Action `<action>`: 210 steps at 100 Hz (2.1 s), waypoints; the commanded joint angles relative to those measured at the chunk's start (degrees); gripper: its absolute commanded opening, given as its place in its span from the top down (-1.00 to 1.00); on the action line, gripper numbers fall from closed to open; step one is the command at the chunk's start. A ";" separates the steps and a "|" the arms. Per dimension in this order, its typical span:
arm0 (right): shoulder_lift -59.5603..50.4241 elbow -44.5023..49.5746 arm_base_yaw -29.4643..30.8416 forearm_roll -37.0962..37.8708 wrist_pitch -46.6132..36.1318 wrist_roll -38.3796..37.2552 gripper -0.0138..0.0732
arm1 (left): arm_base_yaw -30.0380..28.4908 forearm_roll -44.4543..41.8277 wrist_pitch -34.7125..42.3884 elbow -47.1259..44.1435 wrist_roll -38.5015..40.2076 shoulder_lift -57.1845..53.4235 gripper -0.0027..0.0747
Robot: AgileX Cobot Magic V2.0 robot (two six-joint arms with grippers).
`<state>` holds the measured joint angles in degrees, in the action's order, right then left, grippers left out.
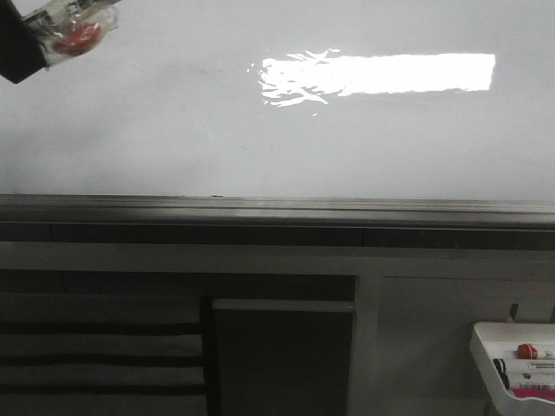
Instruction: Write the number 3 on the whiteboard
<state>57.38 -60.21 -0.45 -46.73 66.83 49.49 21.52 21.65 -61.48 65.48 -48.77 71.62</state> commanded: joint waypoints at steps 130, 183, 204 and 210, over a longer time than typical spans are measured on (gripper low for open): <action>25.88 -21.36 -36.35 6.35 -9.10 16.54 0.67 | 8.34 6.19 -2.86 3.04 -12.47 -1.65 0.98; 25.88 -21.36 -36.35 6.35 -9.22 16.54 0.73 | 8.34 6.85 -2.11 3.04 -12.47 -1.65 0.98; 25.88 -21.36 -36.35 6.35 -9.22 16.54 0.73 | 8.34 7.06 -0.90 3.04 -12.47 -1.65 0.97; 25.88 -21.36 -36.35 6.35 -9.31 16.54 0.73 | 8.34 6.79 -0.90 3.04 -12.47 -1.65 0.87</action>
<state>84.80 -79.46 -36.71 -38.06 58.67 65.47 29.43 25.87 -65.88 66.79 -61.39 71.49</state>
